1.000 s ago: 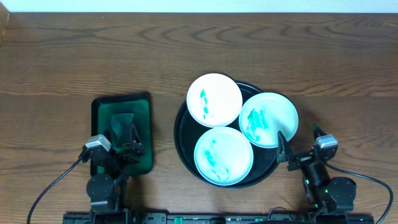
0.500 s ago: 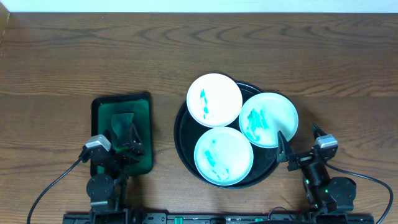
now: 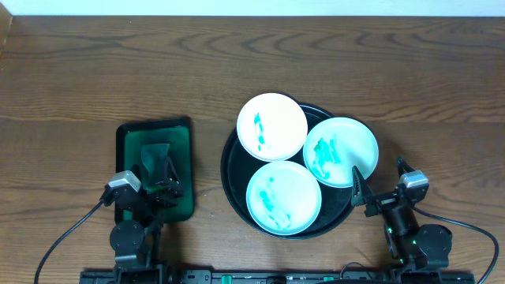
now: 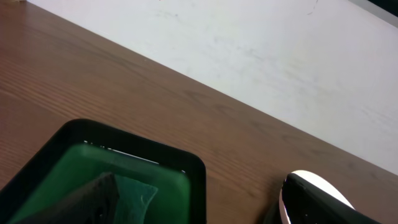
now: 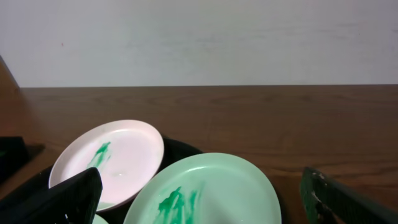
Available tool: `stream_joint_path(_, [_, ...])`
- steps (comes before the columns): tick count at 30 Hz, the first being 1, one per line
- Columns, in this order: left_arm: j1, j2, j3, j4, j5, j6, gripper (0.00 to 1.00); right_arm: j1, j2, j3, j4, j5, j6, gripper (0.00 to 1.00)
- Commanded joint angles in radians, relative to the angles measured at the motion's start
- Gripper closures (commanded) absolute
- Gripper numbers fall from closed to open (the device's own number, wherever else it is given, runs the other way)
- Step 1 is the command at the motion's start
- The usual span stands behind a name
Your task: Clean dirty plates on tray and stack at the side
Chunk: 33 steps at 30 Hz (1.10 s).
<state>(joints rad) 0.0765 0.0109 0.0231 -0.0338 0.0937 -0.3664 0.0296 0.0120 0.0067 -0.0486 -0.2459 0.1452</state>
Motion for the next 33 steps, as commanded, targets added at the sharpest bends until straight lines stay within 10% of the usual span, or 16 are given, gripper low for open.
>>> stream_joint_path(1, [-0.004,-0.006,-0.019,-0.03,-0.001,0.006,0.15,0.017,-0.003,-0.002,-0.005,0.006,-0.004,0.01])
stream_joint_path(19, [-0.004,-0.006,-0.019,-0.03,-0.002,0.008,0.15,0.017,-0.003,-0.002,-0.005,0.006,-0.004,0.01])
stream_joint_path(33, [-0.004,0.053,-0.019,-0.03,-0.001,0.261,0.15,0.017,-0.003,-0.002,-0.005,0.006,-0.004,0.01])
